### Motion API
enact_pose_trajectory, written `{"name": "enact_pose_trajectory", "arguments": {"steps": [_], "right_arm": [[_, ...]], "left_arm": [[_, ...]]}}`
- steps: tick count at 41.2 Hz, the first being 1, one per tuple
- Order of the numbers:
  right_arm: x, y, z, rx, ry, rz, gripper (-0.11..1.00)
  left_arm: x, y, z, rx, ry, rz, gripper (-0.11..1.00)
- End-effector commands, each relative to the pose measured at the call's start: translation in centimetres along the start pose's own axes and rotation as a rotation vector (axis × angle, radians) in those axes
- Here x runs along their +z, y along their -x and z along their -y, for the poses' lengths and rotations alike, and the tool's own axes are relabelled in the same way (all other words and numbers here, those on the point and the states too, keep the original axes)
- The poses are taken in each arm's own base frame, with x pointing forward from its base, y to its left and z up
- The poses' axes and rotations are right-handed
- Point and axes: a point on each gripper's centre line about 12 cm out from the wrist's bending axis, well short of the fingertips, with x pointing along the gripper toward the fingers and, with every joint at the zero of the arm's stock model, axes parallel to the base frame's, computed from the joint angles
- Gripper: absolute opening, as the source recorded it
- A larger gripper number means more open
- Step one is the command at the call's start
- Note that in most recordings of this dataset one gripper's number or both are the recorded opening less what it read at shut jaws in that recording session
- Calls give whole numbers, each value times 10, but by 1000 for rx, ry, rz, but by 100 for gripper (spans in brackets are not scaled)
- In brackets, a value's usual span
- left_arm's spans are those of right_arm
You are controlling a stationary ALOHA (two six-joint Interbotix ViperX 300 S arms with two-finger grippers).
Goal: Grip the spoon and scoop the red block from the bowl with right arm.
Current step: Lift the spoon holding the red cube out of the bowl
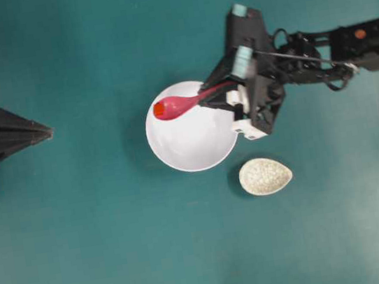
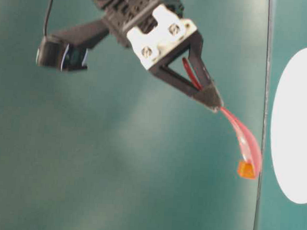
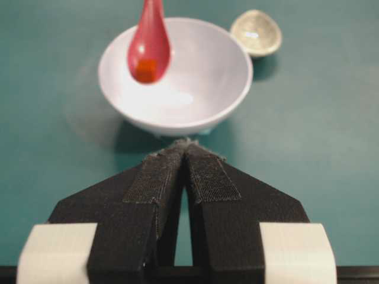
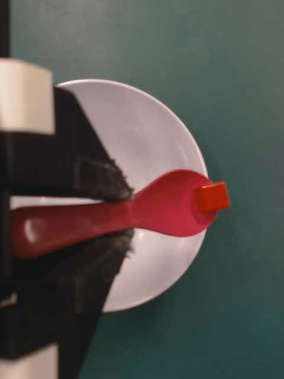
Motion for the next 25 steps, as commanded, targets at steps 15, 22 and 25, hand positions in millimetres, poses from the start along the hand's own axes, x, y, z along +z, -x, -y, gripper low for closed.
{"name": "enact_pose_trajectory", "arguments": {"steps": [15,22,25], "right_arm": [[-30,15,-6,11,4,213,25],[-47,19,2,-11,-35,256,25],[-52,21,3,-12,-56,268,25]], "left_arm": [[4,-1,0,2,2,5,0],[4,-1,0,2,2,5,0],[4,0,0,2,2,3,0]]}}
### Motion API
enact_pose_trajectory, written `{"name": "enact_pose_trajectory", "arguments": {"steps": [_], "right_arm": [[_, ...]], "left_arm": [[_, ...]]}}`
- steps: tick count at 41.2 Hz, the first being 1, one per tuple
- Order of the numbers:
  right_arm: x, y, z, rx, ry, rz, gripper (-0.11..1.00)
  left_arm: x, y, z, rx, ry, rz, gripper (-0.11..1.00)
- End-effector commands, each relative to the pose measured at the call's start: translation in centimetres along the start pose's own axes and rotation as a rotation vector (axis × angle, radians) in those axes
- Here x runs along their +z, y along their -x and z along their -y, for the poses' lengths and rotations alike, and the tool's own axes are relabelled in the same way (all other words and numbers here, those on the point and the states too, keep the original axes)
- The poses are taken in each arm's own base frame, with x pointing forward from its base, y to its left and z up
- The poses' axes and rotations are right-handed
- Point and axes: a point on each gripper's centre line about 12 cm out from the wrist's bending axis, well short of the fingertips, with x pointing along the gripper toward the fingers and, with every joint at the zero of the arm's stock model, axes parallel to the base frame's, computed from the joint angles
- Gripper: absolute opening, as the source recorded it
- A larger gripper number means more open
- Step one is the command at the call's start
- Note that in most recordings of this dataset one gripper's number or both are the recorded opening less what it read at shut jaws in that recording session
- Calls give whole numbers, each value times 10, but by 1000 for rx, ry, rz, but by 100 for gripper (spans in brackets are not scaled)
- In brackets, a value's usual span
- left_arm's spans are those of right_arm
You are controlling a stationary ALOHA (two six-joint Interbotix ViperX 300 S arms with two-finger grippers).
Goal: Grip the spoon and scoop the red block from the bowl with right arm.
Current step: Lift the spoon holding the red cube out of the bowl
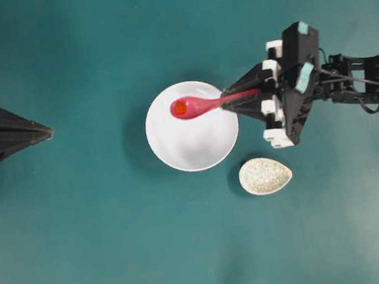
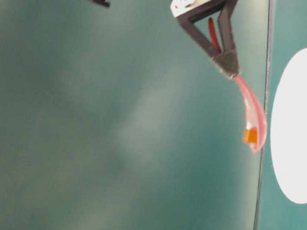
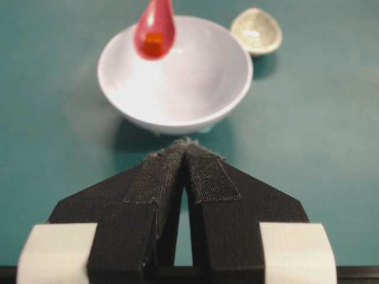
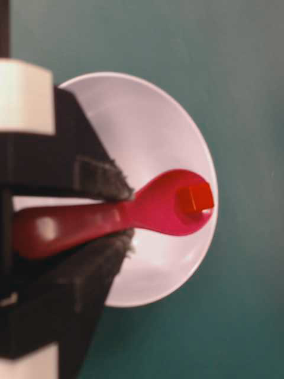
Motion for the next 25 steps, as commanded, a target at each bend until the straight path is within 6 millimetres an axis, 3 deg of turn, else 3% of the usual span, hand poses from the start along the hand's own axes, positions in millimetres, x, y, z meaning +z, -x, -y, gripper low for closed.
{"name": "enact_pose_trajectory", "arguments": {"steps": [1,12,25], "right_arm": [[2,4,-1,5,-25,45,25],[-10,6,-7,26,-45,61,25],[-21,-4,-12,41,-76,122,25]], "left_arm": [[5,0,-1,3,1,11,0],[5,0,-1,3,1,9,0],[5,0,-1,3,1,9,0]]}}
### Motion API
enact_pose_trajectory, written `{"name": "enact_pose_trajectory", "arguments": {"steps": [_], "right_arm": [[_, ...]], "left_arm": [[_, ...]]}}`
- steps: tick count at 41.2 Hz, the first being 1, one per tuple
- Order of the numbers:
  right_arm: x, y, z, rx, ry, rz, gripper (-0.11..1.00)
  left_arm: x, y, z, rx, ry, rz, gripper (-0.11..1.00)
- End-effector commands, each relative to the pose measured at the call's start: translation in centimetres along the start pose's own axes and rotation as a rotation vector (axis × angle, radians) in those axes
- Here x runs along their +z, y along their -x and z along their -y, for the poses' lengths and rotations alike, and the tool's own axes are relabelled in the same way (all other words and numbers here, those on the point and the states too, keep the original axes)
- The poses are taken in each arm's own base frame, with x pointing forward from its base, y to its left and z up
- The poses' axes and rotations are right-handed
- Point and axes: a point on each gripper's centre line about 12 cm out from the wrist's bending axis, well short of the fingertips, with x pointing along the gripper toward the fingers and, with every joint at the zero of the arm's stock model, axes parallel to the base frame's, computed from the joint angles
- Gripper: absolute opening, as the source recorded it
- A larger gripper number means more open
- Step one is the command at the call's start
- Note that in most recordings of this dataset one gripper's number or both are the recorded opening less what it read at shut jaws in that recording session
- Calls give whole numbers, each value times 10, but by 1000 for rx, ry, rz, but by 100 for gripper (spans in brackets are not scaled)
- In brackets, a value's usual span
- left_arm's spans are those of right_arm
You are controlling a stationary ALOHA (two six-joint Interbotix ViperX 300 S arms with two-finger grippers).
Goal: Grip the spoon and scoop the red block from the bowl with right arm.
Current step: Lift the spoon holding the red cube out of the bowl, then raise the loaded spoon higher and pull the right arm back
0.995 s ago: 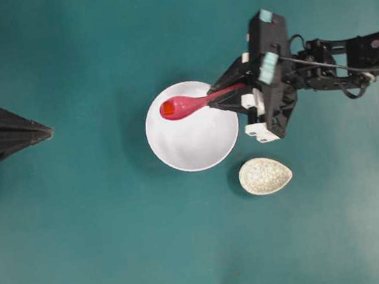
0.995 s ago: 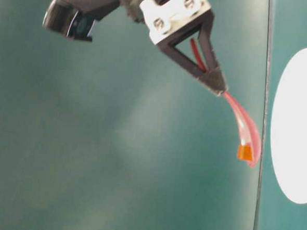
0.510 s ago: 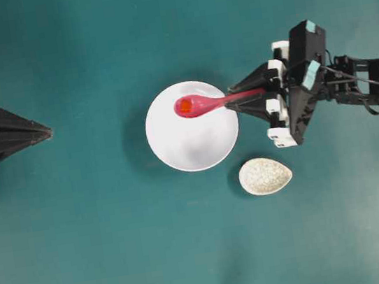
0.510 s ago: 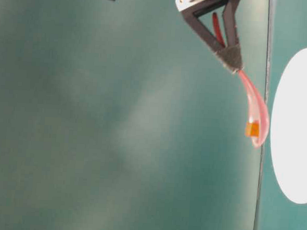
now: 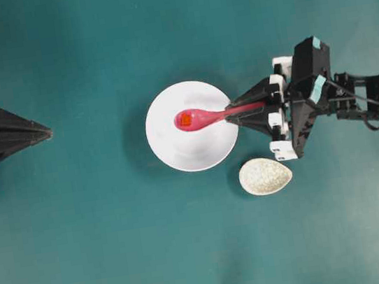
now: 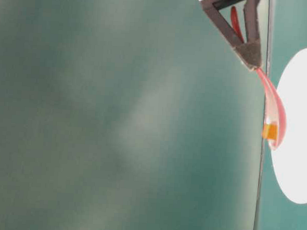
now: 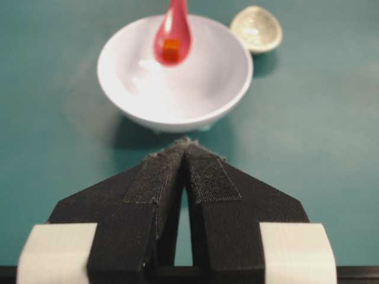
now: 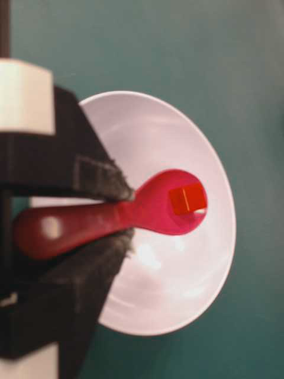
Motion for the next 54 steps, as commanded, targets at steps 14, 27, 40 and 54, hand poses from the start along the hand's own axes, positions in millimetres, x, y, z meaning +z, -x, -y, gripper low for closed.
{"name": "enact_pose_trajectory", "arguments": {"steps": [14,27,40,54], "right_arm": [[19,1,-10,41,-23,117,25],[38,11,-18,64,-27,91,25],[67,25,-23,93,-31,178,24],[83,30,-28,110,-32,226,24]], "left_arm": [[8,2,-1,3,-4,26,0],[12,6,0,2,-4,52,0],[14,6,0,2,-3,57,0],[12,5,0,2,-3,48,0]]}}
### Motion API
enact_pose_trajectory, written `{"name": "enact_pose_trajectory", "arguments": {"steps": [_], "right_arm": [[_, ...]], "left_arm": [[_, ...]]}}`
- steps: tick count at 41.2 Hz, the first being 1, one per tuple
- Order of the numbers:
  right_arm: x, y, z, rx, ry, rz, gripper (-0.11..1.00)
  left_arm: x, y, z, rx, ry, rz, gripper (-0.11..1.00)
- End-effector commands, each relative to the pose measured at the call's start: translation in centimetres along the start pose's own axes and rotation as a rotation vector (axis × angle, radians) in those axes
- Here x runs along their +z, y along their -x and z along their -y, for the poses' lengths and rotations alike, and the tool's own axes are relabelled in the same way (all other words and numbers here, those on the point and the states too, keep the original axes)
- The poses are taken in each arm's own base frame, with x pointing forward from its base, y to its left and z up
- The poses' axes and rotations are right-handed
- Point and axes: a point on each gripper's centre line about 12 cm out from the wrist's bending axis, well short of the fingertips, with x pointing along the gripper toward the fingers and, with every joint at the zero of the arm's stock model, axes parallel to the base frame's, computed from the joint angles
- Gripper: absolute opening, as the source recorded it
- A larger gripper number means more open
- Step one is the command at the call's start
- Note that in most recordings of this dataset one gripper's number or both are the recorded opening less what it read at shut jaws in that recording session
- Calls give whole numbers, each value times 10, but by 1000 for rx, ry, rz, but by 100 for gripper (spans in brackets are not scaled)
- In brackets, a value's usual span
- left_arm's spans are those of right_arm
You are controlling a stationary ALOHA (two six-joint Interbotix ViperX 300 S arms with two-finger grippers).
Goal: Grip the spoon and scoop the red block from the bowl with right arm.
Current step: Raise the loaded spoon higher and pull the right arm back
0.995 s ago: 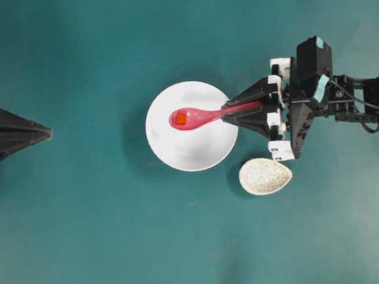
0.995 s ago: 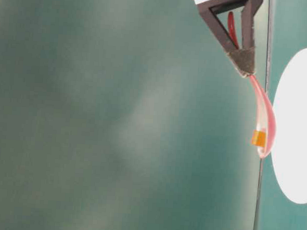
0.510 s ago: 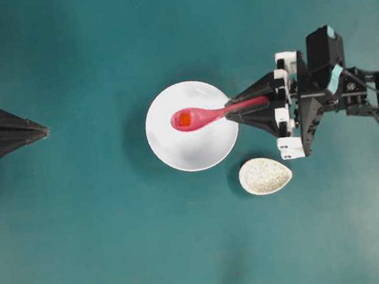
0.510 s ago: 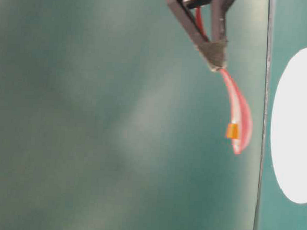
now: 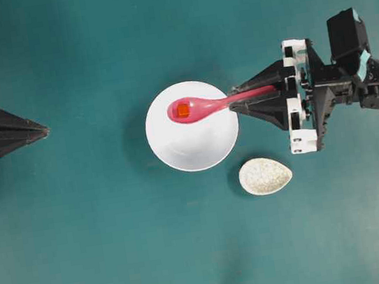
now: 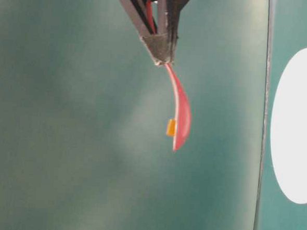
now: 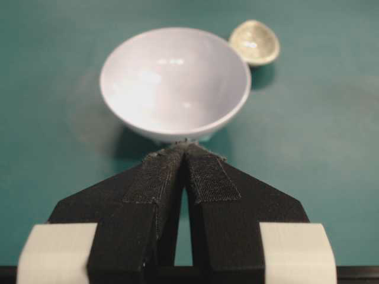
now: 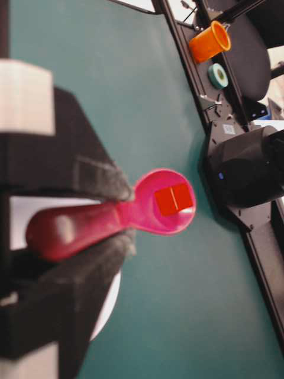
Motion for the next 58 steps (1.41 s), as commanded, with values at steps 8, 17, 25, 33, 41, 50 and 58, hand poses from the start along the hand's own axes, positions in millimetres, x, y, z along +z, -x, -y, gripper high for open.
{"name": "enact_pose_trajectory", "arguments": {"steps": [8,17,25,33,41,50,58], "right_arm": [[24,-6,-8,20,-3,70,24],[32,-11,-12,25,-5,58,24],[32,-12,-13,25,-8,25,24],[35,-11,-11,19,-11,31,24],[35,-11,-11,17,-12,31,24],[35,-11,-10,15,-12,32,24],[35,-11,-10,14,-12,31,24]], "left_arm": [[7,-1,0,2,0,18,0],[8,-2,0,2,0,23,0],[9,-2,0,1,2,32,0],[12,-1,0,1,2,58,0],[10,-2,0,1,4,49,0],[7,-4,0,1,4,34,0],[5,-6,1,-5,2,20,0]]}}
